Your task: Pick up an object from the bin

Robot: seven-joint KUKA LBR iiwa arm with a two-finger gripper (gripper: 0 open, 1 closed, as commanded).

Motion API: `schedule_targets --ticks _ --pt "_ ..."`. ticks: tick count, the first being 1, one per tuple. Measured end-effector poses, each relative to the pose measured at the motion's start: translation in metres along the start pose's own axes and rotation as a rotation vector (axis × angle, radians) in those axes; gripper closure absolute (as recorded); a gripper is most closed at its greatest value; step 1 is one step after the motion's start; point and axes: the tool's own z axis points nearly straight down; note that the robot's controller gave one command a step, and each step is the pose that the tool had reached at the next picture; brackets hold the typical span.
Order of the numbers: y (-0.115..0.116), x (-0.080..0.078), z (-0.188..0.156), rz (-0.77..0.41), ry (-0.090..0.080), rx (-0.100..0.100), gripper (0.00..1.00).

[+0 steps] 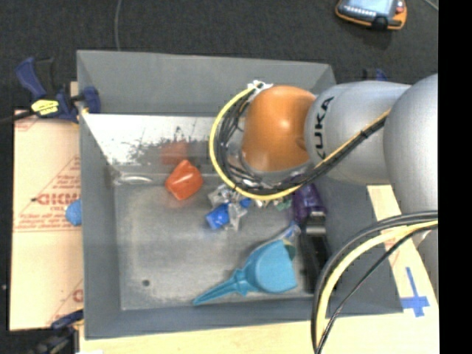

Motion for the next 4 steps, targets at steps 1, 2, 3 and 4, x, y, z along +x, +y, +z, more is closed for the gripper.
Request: schedule_targets --ticks 1,2,3,4 --pt "0.000 0.000 0.000 0.001 0.000 0.000 1.00" --pt "0.000 0.000 -0.006 0.002 -0.001 -0.001 1.00" --pt "-0.001 0.000 -0.020 0.004 -0.004 0.001 1.00" --pt "-0.001 -0.001 -0.028 0.006 -0.009 0.002 1.00"
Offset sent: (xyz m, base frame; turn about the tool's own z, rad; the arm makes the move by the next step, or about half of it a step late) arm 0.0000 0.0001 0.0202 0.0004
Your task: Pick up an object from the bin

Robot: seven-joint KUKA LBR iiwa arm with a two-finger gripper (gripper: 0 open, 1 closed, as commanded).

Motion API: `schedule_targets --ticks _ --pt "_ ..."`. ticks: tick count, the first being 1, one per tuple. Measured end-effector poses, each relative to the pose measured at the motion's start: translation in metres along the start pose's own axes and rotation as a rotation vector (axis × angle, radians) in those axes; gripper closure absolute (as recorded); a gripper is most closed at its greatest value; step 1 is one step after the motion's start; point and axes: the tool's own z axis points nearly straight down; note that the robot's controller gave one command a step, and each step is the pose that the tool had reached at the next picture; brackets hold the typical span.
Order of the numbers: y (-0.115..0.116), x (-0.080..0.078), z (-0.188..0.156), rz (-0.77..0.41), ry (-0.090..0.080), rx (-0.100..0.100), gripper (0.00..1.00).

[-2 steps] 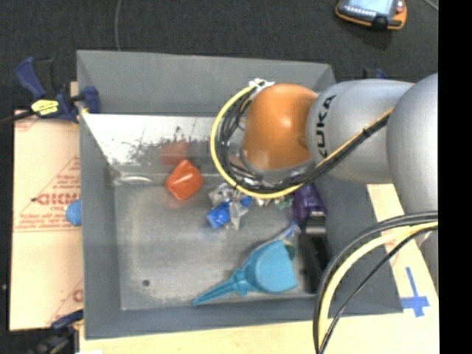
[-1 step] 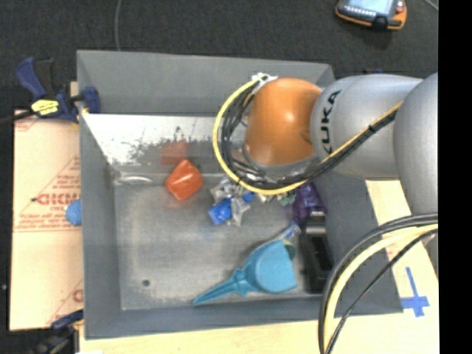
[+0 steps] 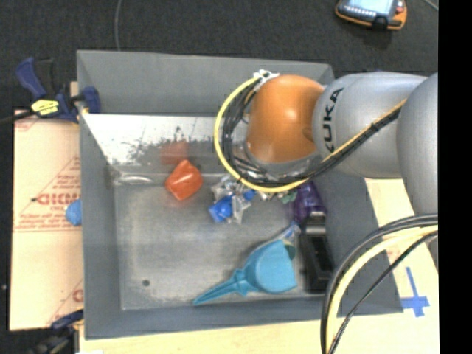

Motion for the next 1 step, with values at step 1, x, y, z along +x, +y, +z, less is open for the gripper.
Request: schedule_targets --ticks 1 --pt "0.0002 0.0003 -0.0312 0.002 0.003 -0.001 1.00"
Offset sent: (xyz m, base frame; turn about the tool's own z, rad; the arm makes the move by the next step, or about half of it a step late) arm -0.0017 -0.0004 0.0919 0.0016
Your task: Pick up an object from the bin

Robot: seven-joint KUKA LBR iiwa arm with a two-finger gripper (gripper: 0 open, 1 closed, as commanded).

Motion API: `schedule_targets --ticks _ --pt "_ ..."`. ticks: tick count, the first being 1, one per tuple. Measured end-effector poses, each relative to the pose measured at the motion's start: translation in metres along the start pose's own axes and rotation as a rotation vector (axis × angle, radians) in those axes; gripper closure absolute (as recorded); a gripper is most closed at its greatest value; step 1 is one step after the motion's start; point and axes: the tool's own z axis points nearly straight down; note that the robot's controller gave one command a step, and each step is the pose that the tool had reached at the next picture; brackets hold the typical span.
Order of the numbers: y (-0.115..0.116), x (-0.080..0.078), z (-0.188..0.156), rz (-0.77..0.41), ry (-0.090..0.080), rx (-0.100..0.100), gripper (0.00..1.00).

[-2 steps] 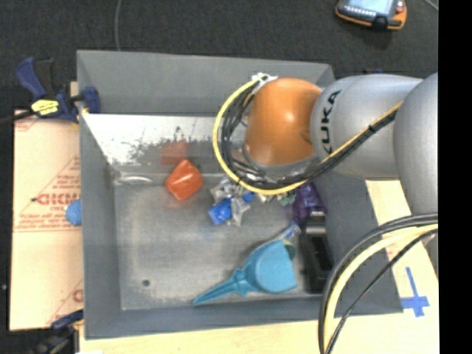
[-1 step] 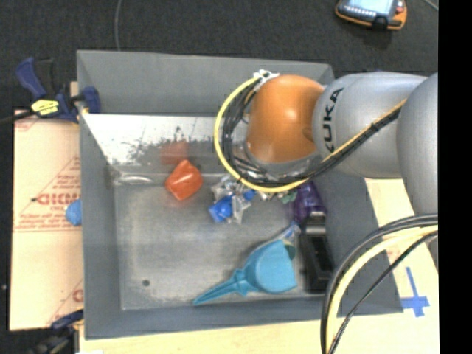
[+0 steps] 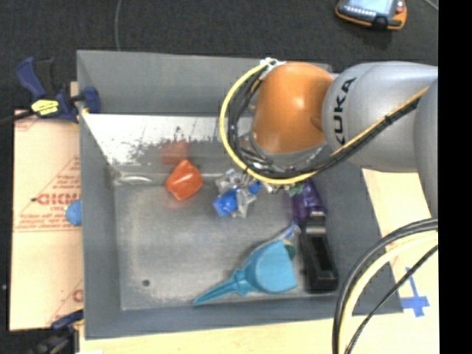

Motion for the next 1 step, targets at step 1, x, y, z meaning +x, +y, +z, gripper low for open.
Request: schedule_targets --ticks 1 --pt "-0.0001 -0.0005 -0.0414 0.002 0.001 -0.001 1.00"
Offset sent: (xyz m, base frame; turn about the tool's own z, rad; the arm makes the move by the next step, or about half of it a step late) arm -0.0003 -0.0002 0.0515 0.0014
